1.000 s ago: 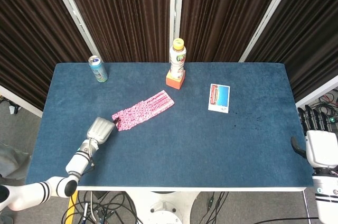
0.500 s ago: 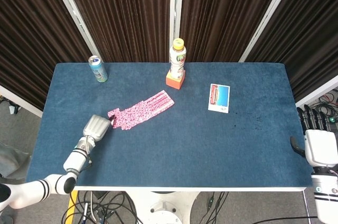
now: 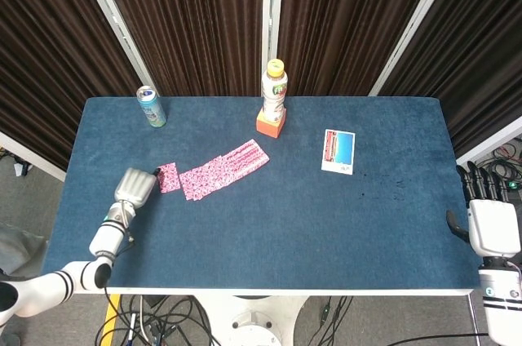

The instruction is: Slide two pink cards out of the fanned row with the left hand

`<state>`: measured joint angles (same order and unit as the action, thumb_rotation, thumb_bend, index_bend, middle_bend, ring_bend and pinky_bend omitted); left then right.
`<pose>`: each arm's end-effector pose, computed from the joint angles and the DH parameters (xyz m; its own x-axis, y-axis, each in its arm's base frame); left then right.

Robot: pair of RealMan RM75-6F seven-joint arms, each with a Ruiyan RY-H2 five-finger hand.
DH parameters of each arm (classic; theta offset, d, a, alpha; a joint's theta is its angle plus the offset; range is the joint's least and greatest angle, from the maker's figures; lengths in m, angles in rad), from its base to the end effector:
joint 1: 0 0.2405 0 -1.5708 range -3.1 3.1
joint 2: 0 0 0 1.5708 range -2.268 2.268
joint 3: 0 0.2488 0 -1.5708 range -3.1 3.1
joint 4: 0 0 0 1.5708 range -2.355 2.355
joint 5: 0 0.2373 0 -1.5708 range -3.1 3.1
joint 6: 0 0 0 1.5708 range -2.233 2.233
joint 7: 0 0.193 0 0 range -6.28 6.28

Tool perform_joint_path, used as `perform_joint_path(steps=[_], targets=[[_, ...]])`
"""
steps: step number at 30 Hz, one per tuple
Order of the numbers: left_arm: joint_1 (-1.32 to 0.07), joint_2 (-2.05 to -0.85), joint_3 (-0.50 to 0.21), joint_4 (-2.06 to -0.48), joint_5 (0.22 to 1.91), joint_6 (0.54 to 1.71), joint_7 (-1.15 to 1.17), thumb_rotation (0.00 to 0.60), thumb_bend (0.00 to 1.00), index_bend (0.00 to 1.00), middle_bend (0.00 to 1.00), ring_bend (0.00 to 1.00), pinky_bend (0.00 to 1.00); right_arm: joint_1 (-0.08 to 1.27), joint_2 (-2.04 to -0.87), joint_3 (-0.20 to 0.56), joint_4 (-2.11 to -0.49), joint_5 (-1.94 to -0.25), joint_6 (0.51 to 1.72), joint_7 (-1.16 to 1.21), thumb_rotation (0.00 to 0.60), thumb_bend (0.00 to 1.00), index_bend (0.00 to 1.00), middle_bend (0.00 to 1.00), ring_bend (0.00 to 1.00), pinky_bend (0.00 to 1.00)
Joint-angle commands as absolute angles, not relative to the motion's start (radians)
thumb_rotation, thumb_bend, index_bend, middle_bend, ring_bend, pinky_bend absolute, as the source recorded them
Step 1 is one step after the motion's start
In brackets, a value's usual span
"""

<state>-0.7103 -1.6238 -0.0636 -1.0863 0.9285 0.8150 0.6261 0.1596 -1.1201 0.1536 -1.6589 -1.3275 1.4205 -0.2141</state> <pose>-0.2787 0.4119 -0.0656 0.7779 0.3404 0.5282 0.6162 -0.2483 -0.7474 -0.3076 -0.2766 0.1447 0.5105 0.0403 0.8589 -0.8582 0.0860 0.5060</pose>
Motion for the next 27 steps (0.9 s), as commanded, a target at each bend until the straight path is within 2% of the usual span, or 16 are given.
perform_joint_path(steps=[1, 8, 20, 27], targets=[[-0.712, -1.629, -0.067, -1.048, 0.91, 0.796, 0.624, 0.6, 0.65, 0.17, 0.91, 0.93, 1.0, 0.16, -1.12, 0.154, -1.66, -1.327, 1.42, -0.214, 0.6, 0.29, 0.0, 0.0, 0.0, 0.0], [-0.706, -1.623, -0.081, -1.029, 0.916, 0.801, 0.586, 0.6, 0.65, 0.17, 0.91, 0.93, 1.0, 0.16, -1.119, 0.155, -1.66, -1.327, 1.425, -0.213, 0.6, 0.29, 0.0, 0.0, 0.0, 0.0], [-0.697, -1.588, -0.066, -1.212, 0.995, 0.839, 0.546, 0.6, 0.65, 0.17, 0.91, 0.93, 1.0, 0.165, -1.125, 0.156, -1.644, -1.316, 1.41, -0.202, 0.6, 0.29, 0.0, 0.0, 0.0, 0.0], [-0.705, -1.598, -0.052, -1.228, 0.992, 0.837, 0.577, 0.6, 0.65, 0.17, 0.91, 0.93, 1.0, 0.164, -1.125, 0.158, -1.636, -1.307, 1.407, -0.195, 0.6, 0.29, 0.0, 0.0, 0.0, 0.0]])
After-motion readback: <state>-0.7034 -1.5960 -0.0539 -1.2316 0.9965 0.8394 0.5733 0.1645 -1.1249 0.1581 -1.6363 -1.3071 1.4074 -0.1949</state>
